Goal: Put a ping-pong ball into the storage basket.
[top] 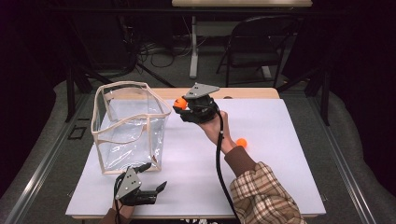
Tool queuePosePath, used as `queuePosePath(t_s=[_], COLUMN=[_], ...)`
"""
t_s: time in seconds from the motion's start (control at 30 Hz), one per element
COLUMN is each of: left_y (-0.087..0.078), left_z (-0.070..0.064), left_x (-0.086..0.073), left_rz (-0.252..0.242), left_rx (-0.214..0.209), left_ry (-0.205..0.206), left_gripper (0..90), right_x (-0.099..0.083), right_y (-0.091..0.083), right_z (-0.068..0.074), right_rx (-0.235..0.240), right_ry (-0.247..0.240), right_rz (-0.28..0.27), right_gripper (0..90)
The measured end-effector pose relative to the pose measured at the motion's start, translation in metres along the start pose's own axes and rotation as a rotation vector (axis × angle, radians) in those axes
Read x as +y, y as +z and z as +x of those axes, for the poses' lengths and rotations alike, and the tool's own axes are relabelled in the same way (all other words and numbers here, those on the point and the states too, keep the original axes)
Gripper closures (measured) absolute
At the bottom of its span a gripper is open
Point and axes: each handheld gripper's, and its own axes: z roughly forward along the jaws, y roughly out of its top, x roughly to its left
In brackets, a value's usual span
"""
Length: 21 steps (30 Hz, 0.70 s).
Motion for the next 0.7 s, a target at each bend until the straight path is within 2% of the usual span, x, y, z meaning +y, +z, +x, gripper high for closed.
queuePosePath(t_s=[0.7], left_y=[0.0], left_z=[0.0], left_x=[0.0], left_rz=[0.0], left_rx=[-0.001], left_ry=[0.0], left_gripper=[16.0], right_x=[0.022], right_y=[0.016], right_z=[0.006], right_rx=[0.018], right_ry=[-0.024], right_rz=[-0.006], right_gripper=[51.2])
